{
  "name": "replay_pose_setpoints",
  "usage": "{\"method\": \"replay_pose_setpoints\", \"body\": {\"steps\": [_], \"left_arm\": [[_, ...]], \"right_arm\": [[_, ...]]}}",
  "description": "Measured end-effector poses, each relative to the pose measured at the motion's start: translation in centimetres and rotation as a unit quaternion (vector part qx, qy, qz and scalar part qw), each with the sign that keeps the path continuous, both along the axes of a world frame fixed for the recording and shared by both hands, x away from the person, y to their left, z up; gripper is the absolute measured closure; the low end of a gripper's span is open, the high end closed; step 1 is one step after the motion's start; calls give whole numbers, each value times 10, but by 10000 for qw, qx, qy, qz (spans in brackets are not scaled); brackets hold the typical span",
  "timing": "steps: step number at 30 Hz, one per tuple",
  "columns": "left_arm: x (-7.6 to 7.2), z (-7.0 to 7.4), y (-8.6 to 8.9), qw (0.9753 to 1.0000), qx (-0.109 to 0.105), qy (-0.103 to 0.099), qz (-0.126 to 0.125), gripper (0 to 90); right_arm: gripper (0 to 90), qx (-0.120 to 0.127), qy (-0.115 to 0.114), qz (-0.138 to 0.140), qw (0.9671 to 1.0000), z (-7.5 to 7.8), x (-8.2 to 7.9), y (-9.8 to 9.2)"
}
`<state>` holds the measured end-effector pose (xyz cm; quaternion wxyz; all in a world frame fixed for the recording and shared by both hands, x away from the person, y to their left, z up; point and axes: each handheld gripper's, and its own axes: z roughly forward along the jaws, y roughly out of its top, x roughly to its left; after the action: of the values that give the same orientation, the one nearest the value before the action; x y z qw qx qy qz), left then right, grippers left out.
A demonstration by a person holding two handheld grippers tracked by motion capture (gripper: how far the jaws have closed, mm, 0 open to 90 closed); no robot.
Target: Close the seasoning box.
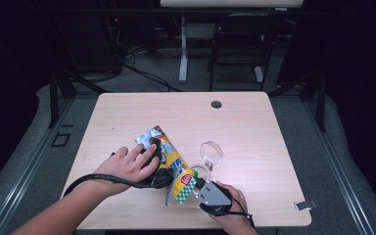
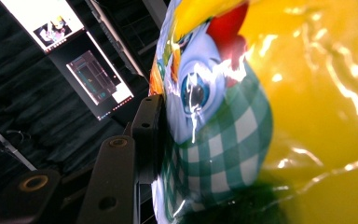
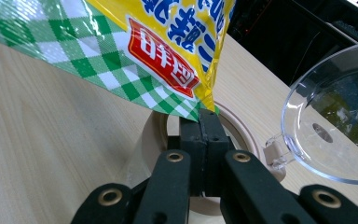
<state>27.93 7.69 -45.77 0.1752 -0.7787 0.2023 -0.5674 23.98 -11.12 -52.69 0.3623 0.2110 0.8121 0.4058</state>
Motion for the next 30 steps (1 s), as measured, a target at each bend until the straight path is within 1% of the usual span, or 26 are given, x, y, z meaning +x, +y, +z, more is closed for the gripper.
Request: {"method": "replay_pose_setpoints", "body": {"steps": [5,11,15,17,19,21,23,30], "left_arm": [[-1,0,-1,10000,47,-34,-17,605],[0,1,-1,10000,-9,55,35,607],[0,3,-3,9999,12,100,50,609],[1,3,-4,9999,-44,122,23,610],[0,5,-6,9998,-12,172,34,611],[0,5,-7,9999,32,141,9,612],[0,5,-8,9999,26,143,4,614],[0,8,-9,9998,19,205,52,619]], "right_arm": [[900,-1,-8,-4,10000,0,0,0],[895,36,-19,-30,10000,-1,0,0],[876,73,-6,-42,10000,-1,1,-1],[862,89,-17,-43,9999,-2,1,-1],[842,97,-36,-56,9999,-1,1,-1],[830,109,-57,-51,9999,-1,1,-1],[834,63,-77,-60,9999,-1,0,0],[836,50,-90,-104,9999,-2,1,0]]}}
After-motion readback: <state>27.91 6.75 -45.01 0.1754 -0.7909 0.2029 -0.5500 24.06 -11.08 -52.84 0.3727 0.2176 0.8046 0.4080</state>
